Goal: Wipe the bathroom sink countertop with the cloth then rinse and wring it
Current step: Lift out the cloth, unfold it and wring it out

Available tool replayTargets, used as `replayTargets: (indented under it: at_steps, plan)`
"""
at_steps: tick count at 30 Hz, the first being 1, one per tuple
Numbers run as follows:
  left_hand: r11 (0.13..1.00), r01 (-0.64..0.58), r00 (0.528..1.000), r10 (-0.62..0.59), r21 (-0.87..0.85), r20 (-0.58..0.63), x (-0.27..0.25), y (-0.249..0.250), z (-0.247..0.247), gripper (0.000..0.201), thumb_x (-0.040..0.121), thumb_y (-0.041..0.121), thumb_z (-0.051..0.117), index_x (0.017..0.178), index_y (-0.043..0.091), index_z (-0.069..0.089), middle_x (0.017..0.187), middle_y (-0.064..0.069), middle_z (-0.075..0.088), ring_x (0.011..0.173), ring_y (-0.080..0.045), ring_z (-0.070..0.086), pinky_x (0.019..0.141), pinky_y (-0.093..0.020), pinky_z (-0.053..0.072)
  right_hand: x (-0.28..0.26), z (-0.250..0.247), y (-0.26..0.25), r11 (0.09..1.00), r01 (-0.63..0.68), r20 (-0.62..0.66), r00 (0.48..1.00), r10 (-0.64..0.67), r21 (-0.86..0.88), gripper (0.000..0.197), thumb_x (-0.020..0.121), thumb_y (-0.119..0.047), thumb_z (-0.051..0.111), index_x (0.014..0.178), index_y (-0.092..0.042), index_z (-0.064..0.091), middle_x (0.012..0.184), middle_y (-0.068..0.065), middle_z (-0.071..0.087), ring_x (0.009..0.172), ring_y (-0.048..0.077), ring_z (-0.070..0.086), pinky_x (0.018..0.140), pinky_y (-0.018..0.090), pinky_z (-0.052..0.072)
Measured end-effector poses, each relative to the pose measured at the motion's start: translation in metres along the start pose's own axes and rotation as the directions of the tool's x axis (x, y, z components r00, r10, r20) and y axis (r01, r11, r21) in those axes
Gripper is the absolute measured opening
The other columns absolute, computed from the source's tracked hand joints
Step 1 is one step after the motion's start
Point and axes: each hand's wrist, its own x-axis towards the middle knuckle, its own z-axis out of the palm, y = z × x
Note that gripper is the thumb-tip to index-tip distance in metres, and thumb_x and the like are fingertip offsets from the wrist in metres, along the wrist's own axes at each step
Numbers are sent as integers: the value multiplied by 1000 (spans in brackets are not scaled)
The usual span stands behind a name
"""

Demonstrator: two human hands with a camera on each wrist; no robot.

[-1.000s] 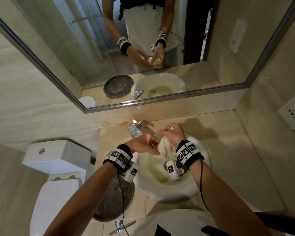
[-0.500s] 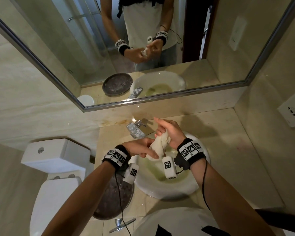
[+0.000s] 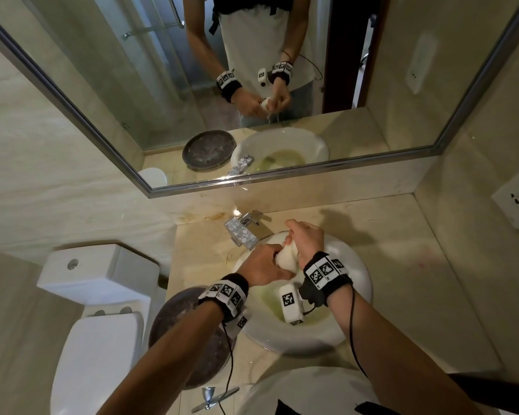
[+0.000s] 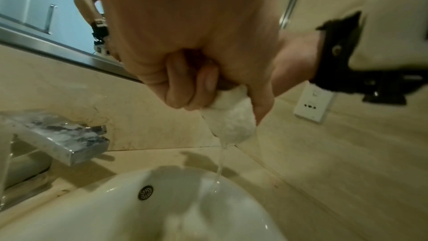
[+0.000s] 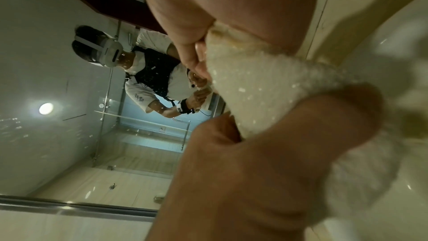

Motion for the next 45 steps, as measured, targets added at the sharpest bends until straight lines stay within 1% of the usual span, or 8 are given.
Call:
replayTargets:
  at_steps: [4, 11, 17, 21, 24, 32, 39, 45]
  plan:
    - [970, -46, 996, 62, 238, -62, 1, 0, 14, 38, 72, 35, 78, 102, 17, 64, 95, -5, 72, 83, -24, 66, 69, -34, 51, 5, -7, 7, 999, -54, -161, 986, 53, -4, 29, 81, -6, 66, 56, -6, 51, 44, 7, 48, 42, 22, 44, 47, 26, 43]
    - [898, -74, 992, 111, 434, -60, -1, -9, 40, 36, 88, 40, 62, 104, 11, 48, 91, -12, 66, 76, -36, 61, 59, -36, 38, 11, -23, 17, 973, -230, -249, 941, 229, 24, 24, 83, -16, 68, 63, -4, 61, 42, 2, 60, 57, 25, 58, 70, 39, 56]
    - [959, -2, 995, 29, 284, -91, -4, -9, 34, 39, 82, 40, 73, 108, 14, 58, 97, -6, 70, 84, -26, 65, 68, -37, 49, 10, -17, 8, 982, -173, -14, 985, 173, -72, 39, 80, -24, 77, 52, -14, 52, 54, 5, 52, 54, 24, 48, 66, 35, 44]
    - [982, 28, 975, 15, -189, 220, -10, -3, 4, 38, 84, 27, 79, 118, 19, 63, 98, 6, 71, 67, -9, 64, 57, -27, 50, 4, -14, -7, 986, -43, 145, 987, 66, -161, 51, 78, -42, 72, 41, -22, 43, 46, 3, 40, 51, 22, 47, 73, 38, 44]
    - [945, 45, 942, 68, -325, 329, -12, -6, -20, 48, 85, 9, 76, 128, 24, 59, 118, 7, 69, 76, -19, 68, 59, -30, 50, -5, -14, -22, 974, 94, 305, 952, -27, -206, 58, 84, -40, 69, 41, -19, 38, 45, 5, 34, 46, 22, 44, 72, 36, 44]
    - [958, 54, 941, 46, -281, 337, -5, -8, -29, 54, 70, 37, 88, 118, 29, 65, 112, -8, 68, 103, -28, 63, 95, -45, 49, -30, -9, -43, 986, 163, 575, 809, -120, -24, 61, 97, -16, 61, 41, -20, 38, 40, 2, 30, 40, 18, 29, 58, 33, 36]
    - [918, 85, 933, 63, -387, 354, -8, -6, -22, 65, 72, 22, 89, 127, 18, 56, 120, -5, 69, 114, -23, 65, 102, -43, 51, -29, -9, -37, 988, 150, 529, 842, -110, -34, 59, 95, -19, 62, 42, -20, 36, 44, 4, 26, 41, 18, 28, 56, 33, 36]
    - [992, -57, 977, 79, -114, 200, -8, -1, -15, 29, 74, 34, 88, 95, 26, 70, 84, 11, 73, 72, 1, 65, 69, -16, 46, -23, -5, -26, 979, 119, 246, 966, -75, -167, 49, 84, -19, 65, 40, -15, 42, 42, 6, 32, 41, 22, 36, 61, 37, 42]
